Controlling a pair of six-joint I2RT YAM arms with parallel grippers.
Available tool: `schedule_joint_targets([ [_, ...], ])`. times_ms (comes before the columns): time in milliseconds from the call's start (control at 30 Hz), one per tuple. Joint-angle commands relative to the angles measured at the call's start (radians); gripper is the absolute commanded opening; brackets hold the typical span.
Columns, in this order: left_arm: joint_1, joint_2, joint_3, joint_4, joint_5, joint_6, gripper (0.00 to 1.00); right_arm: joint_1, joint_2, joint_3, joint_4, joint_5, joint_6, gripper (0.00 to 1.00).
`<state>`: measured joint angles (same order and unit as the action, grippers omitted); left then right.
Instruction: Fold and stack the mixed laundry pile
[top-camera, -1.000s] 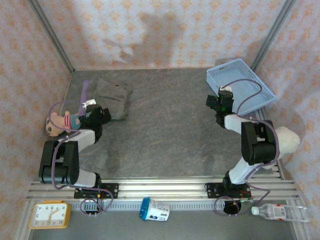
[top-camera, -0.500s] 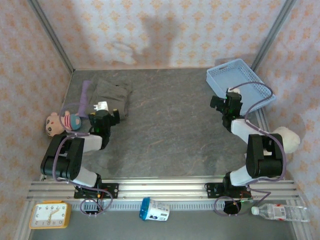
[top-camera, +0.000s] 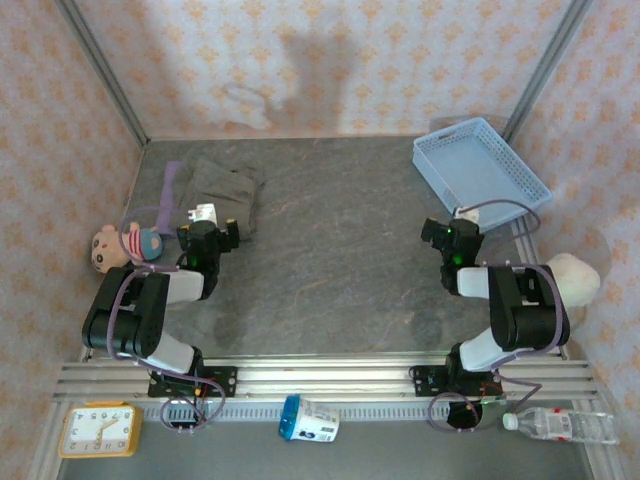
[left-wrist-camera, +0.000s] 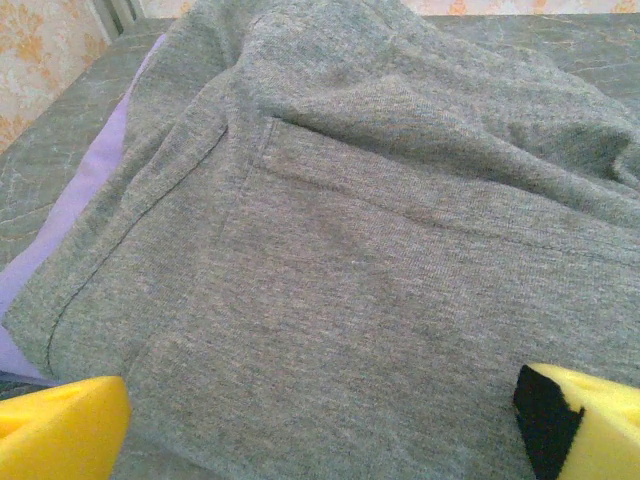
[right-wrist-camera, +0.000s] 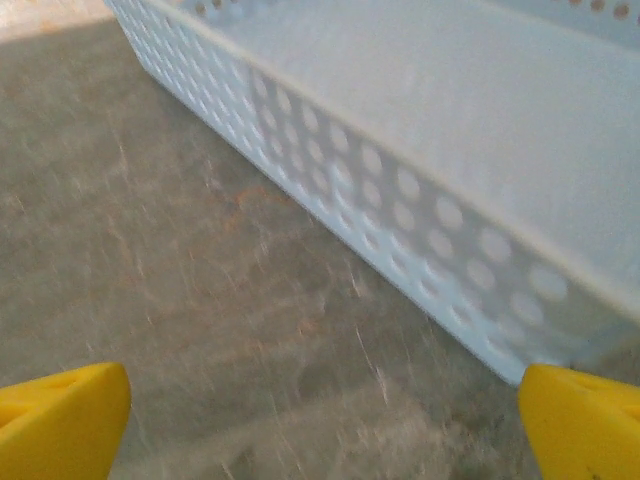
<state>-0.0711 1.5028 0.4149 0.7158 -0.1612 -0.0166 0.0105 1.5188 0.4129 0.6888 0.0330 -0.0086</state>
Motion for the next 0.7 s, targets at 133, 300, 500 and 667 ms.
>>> schedule_joint_targets([
  [133,0.008,-0.004,0.012,0.027,0.003,0.021,1.0,0.024,0.01,-0.013,0.139,0.081,-0.022,0.99],
  [300,0.007,-0.004,0.012,0.027,0.003,0.022,1.0,0.026,0.004,-0.005,0.113,0.079,-0.024,0.99],
  [500,0.007,-0.004,0.012,0.027,0.003,0.021,1.0,0.028,0.003,-0.004,0.111,0.079,-0.024,0.99],
  [667,0.009,-0.004,0.014,0.024,0.004,0.021,1.0,0.028,0.005,-0.002,0.108,0.079,-0.024,0.99],
])
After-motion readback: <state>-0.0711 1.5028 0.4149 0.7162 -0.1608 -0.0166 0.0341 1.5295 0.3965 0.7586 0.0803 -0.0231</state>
